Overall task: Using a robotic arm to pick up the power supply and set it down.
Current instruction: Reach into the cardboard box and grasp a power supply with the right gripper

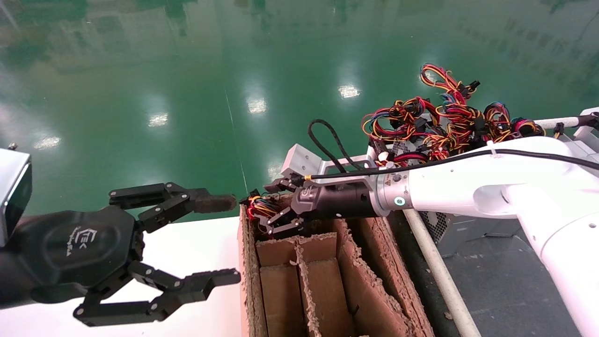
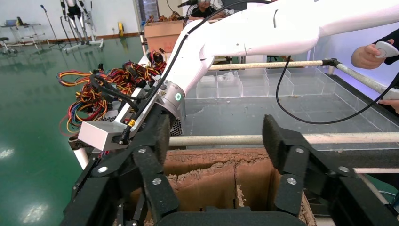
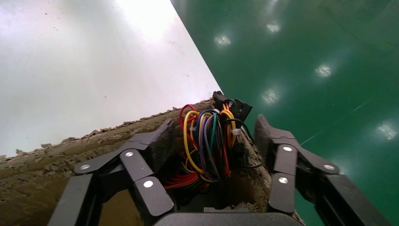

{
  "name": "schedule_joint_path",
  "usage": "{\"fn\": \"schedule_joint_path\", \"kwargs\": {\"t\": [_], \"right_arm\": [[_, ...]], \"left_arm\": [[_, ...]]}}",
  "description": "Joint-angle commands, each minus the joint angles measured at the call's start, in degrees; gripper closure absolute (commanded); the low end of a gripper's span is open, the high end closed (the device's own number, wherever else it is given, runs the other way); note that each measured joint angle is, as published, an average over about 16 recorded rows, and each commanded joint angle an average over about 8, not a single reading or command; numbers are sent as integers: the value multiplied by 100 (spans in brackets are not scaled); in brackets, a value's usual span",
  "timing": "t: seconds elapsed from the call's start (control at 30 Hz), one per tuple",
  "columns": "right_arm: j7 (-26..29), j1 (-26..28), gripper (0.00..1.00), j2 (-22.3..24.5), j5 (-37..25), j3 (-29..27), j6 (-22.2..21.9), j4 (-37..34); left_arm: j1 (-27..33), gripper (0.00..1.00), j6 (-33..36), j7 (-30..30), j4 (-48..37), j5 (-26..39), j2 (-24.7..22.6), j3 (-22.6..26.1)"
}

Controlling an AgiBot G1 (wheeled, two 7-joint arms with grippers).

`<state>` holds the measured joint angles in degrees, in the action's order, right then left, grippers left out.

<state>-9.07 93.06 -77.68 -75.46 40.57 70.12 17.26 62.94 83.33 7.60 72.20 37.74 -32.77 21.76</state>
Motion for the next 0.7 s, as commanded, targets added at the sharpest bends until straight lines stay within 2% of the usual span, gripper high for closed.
{"fn": "schedule_joint_path", "kwargs": {"t": [0.03, 0.7], "right_arm": [[-21, -4, 100, -1, 29, 44, -26, 4], [85, -86, 100, 4, 417, 506, -274, 155]], "left_arm": [[0, 0, 0, 0, 0, 0, 0, 0], [0, 0, 0, 0, 0, 0, 0, 1]]}}
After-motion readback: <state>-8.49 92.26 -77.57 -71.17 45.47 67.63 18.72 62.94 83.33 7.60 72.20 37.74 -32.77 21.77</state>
